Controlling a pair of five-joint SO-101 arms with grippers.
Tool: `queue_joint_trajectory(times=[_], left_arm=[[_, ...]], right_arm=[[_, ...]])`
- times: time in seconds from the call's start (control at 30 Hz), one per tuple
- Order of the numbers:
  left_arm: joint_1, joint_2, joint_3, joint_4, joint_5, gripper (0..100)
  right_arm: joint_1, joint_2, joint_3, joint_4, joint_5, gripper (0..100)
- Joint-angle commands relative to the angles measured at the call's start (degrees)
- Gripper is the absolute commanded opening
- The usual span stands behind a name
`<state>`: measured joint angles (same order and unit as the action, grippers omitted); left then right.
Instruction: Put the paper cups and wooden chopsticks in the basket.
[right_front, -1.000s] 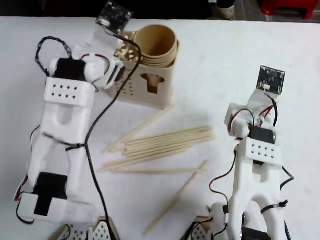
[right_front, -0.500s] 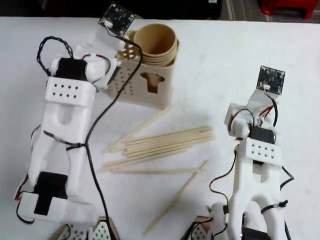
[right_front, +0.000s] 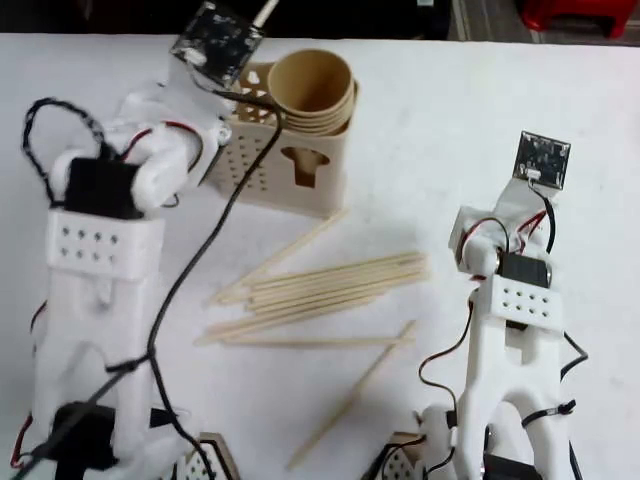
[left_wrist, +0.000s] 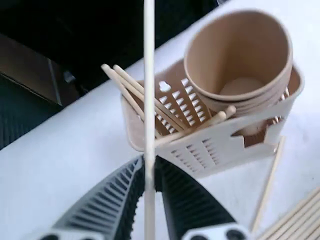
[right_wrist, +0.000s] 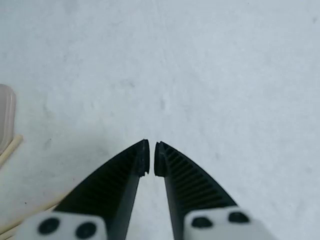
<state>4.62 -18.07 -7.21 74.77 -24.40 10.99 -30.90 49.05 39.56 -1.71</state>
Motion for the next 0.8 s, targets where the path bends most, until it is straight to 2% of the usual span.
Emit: queue_joint_trajectory(times=[0.0, 0.23, 0.4, 0.6, 0.77], left_arm=[[0.9, -4.9, -2.5, -3.9, 4.2, 2], [0.8, -4.9, -2.0, -14.5, 12.0, 2], [0.7, -4.9, -1.1, -26.0, 22.3, 2], [0.6, -5.1, 12.3, -47.4, 33.8, 2], [0.6, -5.2, 26.7, -65.4, 35.3, 2]], right_arm=[[0.7, -2.1, -1.5, -0.9, 0.1, 3.5], [0.7, -2.1, -1.5, -0.9, 0.1, 3.5], [0.7, -2.1, -1.5, -0.9, 0.1, 3.5], [0.7, -2.1, -1.5, -0.9, 0.1, 3.5], [0.7, -2.1, -1.5, -0.9, 0.1, 3.5]])
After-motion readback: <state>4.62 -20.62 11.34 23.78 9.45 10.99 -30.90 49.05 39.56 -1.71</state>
